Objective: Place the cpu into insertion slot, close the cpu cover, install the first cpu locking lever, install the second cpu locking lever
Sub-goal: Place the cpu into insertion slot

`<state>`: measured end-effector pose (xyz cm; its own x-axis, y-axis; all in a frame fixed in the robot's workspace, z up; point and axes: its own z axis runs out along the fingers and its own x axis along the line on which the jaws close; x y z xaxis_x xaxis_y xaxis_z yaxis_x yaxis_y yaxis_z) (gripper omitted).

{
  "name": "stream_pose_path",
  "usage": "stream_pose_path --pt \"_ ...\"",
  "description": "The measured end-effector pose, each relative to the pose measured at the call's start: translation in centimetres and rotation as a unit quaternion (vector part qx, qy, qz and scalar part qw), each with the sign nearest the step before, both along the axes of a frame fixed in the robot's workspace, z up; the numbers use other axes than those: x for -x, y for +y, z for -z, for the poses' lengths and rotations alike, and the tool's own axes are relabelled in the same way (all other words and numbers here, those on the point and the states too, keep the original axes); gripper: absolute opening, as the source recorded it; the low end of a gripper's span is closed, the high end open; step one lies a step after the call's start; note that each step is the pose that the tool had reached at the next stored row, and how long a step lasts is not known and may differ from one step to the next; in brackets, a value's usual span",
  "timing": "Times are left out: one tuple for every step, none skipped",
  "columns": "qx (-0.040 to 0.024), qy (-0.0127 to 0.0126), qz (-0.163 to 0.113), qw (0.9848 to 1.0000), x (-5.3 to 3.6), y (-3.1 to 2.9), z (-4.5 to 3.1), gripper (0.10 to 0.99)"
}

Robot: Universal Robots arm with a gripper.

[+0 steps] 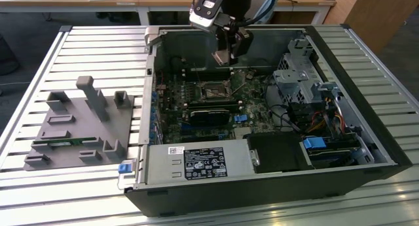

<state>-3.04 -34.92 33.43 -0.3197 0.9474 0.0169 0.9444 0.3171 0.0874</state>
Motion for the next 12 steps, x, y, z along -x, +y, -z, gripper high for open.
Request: stream_pose_path --pt "0.0 0.0 0.0 1.0 0.01 0.0 0.03 0.541" --pt "0.0 0.0 0.001 1.0 0.0 0.0 0.06 0.541" --pt "0.0001 0.0 0.003 1.0 0.0 0.0 0.08 0.541" --pt "0.0 0.0 0.006 1.0 0.01 0.0 0.1 0.541" --pt "0.0 0.0 0.01 1.0 0.01 0.01 0.11 0.541" --pt "0.0001 0.0 0.013 0.9999 0.01 0.02 0.12 0.541" --pt "0.0001 0.0 0.016 0.9999 0.01 0.02 0.13 0.541" --pt "0.0001 0.0 0.019 0.9998 0.01 0.03 0.14 0.541" --pt "0.0001 0.0 0.022 0.9998 0.01 0.03 0.15 0.541" --pt "0.0002 0.0 0.025 0.9997 0.0 0.03 0.16 0.541" --pt "0.0002 0.0 0.027 0.9996 0.0 0.03 0.17 0.541" --pt "0.0002 0.0 0.028 0.9996 0.0 0.03 0.18 0.541"
